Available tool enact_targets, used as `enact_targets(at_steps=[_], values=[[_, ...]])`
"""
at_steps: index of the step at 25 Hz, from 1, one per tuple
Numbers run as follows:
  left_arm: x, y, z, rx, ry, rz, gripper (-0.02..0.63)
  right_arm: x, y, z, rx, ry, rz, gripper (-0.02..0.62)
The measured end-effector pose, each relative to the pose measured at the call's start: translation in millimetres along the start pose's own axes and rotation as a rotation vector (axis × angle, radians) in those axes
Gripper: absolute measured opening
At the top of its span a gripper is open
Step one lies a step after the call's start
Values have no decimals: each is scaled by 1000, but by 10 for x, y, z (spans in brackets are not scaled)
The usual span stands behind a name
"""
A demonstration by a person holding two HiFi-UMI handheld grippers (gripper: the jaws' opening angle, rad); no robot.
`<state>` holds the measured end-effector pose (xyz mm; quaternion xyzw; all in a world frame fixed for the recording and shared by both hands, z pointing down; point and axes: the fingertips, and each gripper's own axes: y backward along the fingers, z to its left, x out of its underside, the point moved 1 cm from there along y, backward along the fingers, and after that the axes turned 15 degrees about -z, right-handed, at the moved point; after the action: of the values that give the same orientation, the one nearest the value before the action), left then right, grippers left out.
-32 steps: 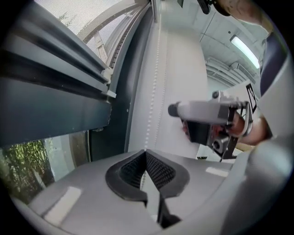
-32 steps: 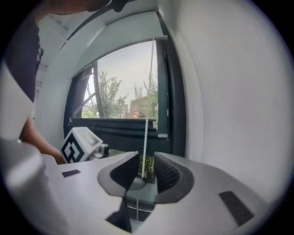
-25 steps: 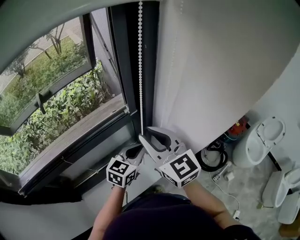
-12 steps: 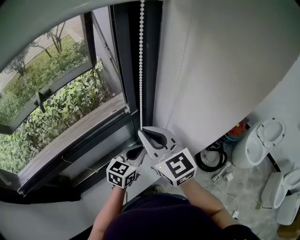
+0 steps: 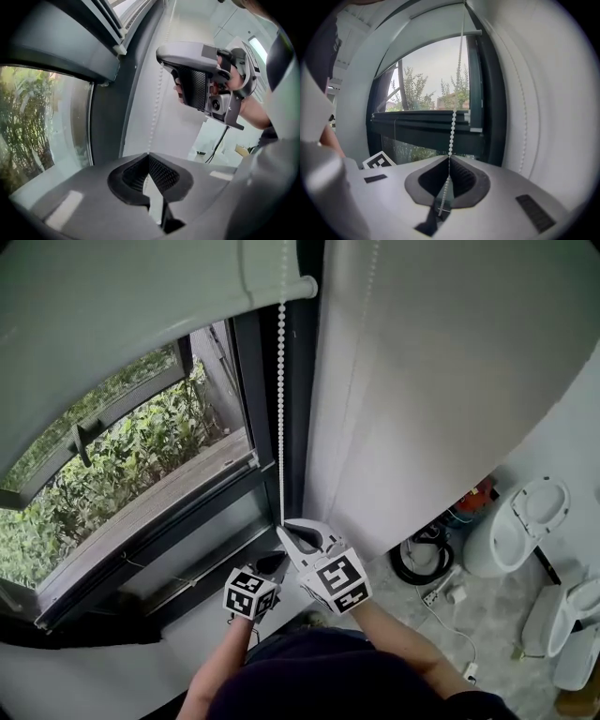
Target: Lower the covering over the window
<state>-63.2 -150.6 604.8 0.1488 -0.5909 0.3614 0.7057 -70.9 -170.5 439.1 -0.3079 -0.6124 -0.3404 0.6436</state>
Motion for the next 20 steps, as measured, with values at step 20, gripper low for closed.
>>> enact_targets(at_steps=[20], values=[[248, 193, -45, 31, 174, -72, 107, 529, 29, 154, -46, -29, 113, 12]])
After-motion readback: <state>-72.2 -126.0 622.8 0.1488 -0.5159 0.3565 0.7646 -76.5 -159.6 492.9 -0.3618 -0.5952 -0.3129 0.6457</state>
